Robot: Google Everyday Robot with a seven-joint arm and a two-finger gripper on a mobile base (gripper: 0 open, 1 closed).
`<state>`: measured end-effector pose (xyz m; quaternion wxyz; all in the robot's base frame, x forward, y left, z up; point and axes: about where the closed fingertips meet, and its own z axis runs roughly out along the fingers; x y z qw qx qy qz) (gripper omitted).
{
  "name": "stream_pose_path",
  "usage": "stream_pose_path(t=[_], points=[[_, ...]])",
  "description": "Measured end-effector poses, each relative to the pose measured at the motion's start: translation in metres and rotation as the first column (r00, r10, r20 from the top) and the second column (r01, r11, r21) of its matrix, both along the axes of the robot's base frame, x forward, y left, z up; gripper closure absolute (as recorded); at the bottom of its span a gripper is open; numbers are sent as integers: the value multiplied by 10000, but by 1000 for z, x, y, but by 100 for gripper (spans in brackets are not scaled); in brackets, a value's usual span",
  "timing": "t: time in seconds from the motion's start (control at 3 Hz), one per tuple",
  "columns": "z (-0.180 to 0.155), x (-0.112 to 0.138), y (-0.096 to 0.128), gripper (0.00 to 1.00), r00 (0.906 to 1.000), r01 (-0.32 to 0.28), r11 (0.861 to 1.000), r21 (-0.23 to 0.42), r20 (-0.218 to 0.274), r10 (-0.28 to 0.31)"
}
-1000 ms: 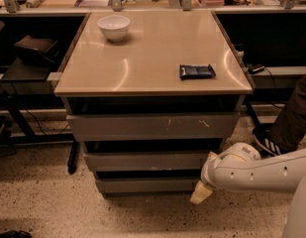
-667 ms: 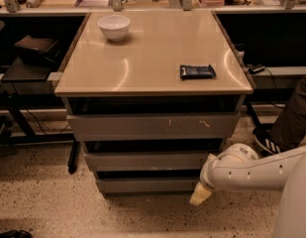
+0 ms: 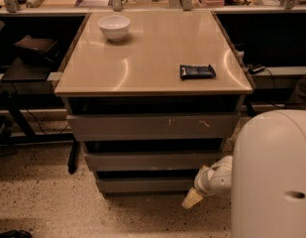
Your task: Open bottom drawer
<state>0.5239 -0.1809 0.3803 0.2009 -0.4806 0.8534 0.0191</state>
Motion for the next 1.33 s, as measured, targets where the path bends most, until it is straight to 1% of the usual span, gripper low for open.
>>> stream_pose_path(t=[0.33,0.67,1.0,1.33], points=[[-51,15,9,0,9999,-26,9974,725,156,15],[-65,9,12,0,10000,-61,9970,776,-14,62],[-89,37,-17,0,9986,306,9982,509,423,-328],[-95,35,-14,0,9989,281,9983,506,359,-299]])
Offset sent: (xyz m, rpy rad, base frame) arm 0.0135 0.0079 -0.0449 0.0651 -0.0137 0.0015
